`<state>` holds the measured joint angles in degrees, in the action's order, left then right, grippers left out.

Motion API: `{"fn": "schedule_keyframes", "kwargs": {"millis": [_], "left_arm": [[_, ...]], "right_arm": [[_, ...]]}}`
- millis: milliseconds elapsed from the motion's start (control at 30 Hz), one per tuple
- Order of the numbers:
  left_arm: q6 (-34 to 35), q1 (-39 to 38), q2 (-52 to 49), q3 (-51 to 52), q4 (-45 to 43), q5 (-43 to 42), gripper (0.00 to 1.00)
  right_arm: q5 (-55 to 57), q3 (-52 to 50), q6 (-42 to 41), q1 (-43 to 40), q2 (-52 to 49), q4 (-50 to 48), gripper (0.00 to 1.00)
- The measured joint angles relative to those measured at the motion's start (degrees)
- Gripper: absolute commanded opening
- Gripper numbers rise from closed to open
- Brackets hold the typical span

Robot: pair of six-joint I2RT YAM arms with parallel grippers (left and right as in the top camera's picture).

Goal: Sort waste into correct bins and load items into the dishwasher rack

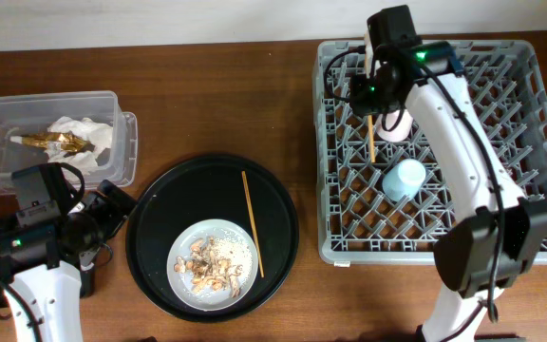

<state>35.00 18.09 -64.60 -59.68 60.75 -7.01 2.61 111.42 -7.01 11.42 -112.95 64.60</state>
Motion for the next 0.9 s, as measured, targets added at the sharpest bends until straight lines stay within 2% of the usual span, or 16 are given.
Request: {"fn": "schedule_keyframes", "kwargs": {"millis": [67, 133, 200, 267, 367, 400, 467, 533, 600, 767, 900], "left_arm": [[0.0, 0.0, 0.0, 0.0, 0.0, 0.0, 0.99], [0.0, 0.0, 0.0, 0.0, 0.0, 0.0, 0.99], [0.0, 0.0, 0.0, 0.0, 0.0, 0.0, 0.99], [0.0, 0.0, 0.0, 0.0, 0.0, 0.0, 0.99], [0.0, 0.0, 0.0, 0.0, 0.0, 0.0, 0.99], [0.0, 0.0, 0.0, 0.0, 0.0, 0.0, 0.99], [0.0, 0.0, 0.0, 0.0, 0.0, 0.0, 0.99], [0.0, 0.0, 0.0, 0.0, 0.0, 0.0, 0.99], [0.0, 0.0, 0.0, 0.0, 0.0, 0.0, 0.99], [0.0, 0.0, 0.0, 0.0, 0.0, 0.0, 0.99], [0.0, 0.0, 0.0, 0.0, 0.0, 0.0, 0.99]], "right_arm": [[0.0, 0.0, 0.0, 0.0, -0.9, -0.5, 0.63], [0.0, -0.1, -0.3, 0.0, -1.4, -0.4, 0.65], [-2.8, -0.2, -1.7, 0.0, -1.6, 1.4, 0.62], [-12.6, -0.4, -2.1, 0.3, -1.6, 4.4, 0.62], [-19.7, -0.6, -3.1, 6.8, -1.6, 5.7, 0.61], [-18.4, -0.9, -5.4, 10.9, -1.6, 4.0, 0.59], [-12.8, -2.4, -10.4, 19.4, -1.8, -0.5, 0.41], [-7.8, -5.2, -14.6, 25.1, -3.4, -5.3, 0.40], [-4.5, -5.8, -18.1, 29.7, -9.5, -7.0, 0.40], [-3.4, -6.6, -19.6, 33.7, -16.8, -7.1, 0.40], [-3.0, -10.4, -19.1, 33.7, -17.1, -10.3, 0.29]]}}
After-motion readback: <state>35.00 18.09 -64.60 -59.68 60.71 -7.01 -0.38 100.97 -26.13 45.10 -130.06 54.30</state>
